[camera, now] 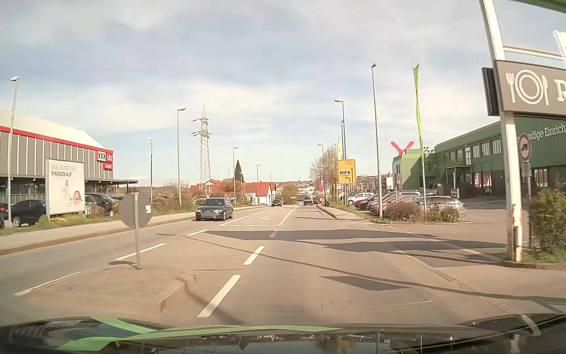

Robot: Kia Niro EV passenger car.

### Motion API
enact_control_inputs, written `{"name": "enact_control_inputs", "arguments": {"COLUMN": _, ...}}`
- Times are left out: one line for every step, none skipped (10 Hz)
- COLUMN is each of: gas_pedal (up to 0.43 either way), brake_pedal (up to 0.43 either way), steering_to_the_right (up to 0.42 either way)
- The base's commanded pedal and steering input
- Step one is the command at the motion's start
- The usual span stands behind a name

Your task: Follow the waypoints while adhering to traffic rules and regulations

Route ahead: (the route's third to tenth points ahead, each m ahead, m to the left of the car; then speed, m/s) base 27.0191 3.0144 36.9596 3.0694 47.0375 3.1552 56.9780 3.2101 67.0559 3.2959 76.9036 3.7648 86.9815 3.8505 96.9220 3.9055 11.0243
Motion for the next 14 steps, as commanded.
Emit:
{"name": "enact_control_inputs", "arguments": {"gas_pedal": 0.059, "brake_pedal": 0.000, "steering_to_the_right": -0.011}}
{"name": "enact_control_inputs", "arguments": {"gas_pedal": 0.028, "brake_pedal": 0.000, "steering_to_the_right": -0.011}}
{"name": "enact_control_inputs", "arguments": {"gas_pedal": 0.028, "brake_pedal": 0.000, "steering_to_the_right": -0.010}}
{"name": "enact_control_inputs", "arguments": {"gas_pedal": 0.028, "brake_pedal": 0.000, "steering_to_the_right": -0.009}}
{"name": "enact_control_inputs", "arguments": {"gas_pedal": 0.047, "brake_pedal": 0.000, "steering_to_the_right": -0.008}}
{"name": "enact_control_inputs", "arguments": {"gas_pedal": 0.059, "brake_pedal": 0.000, "steering_to_the_right": -0.007}}
{"name": "enact_control_inputs", "arguments": {"gas_pedal": 0.067, "brake_pedal": 0.000, "steering_to_the_right": -0.005}}
{"name": "enact_control_inputs", "arguments": {"gas_pedal": 0.079, "brake_pedal": 0.000, "steering_to_the_right": -0.004}}
{"name": "enact_control_inputs", "arguments": {"gas_pedal": 0.079, "brake_pedal": 0.000, "steering_to_the_right": -0.004}}
{"name": "enact_control_inputs", "arguments": {"gas_pedal": 0.079, "brake_pedal": 0.000, "steering_to_the_right": -0.004}}
{"name": "enact_control_inputs", "arguments": {"gas_pedal": 0.079, "brake_pedal": 0.000, "steering_to_the_right": -0.004}}
{"name": "enact_control_inputs", "arguments": {"gas_pedal": 0.067, "brake_pedal": 0.000, "steering_to_the_right": -0.004}}
{"name": "enact_control_inputs", "arguments": {"gas_pedal": 0.067, "brake_pedal": 0.000, "steering_to_the_right": -0.004}}
{"name": "enact_control_inputs", "arguments": {"gas_pedal": 0.067, "brake_pedal": 0.000, "steering_to_the_right": -0.004}}
